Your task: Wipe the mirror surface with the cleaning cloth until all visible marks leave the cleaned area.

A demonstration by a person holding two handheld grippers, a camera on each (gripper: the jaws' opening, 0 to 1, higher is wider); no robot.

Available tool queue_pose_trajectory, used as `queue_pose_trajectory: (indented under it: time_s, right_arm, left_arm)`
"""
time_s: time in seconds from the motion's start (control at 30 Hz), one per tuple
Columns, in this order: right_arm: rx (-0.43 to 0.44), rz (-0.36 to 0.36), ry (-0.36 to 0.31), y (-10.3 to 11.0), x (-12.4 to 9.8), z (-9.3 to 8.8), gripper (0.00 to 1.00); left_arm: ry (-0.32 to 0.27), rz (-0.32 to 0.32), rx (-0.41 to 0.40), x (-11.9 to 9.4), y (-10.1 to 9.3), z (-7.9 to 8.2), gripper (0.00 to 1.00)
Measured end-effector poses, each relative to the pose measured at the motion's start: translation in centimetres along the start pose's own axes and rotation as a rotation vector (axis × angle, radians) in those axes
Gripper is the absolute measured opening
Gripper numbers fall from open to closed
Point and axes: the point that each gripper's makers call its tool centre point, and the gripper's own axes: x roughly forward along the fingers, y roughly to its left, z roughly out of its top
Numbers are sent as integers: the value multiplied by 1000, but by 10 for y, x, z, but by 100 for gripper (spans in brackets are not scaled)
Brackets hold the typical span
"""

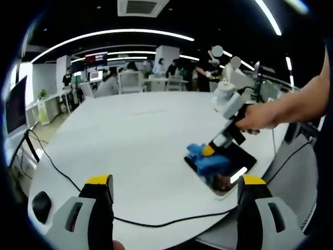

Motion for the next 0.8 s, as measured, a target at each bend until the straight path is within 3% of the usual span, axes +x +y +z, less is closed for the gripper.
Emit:
queue_pose_trajectory:
  time_s: [0.23, 0.4, 0.8]
  right_arm:
    - [-45, 21, -13, 13, -6, -23, 0]
    - [67, 70, -25, 17, -12, -32, 0]
    - [33, 73, -32, 29, -24, -55, 0]
  left_arm:
    - [-1, -10, 1, 0, -3, -3, 100]
    - [9, -16, 3, -4, -6, -8, 100]
    - [6, -19, 16, -7, -3, -7, 100]
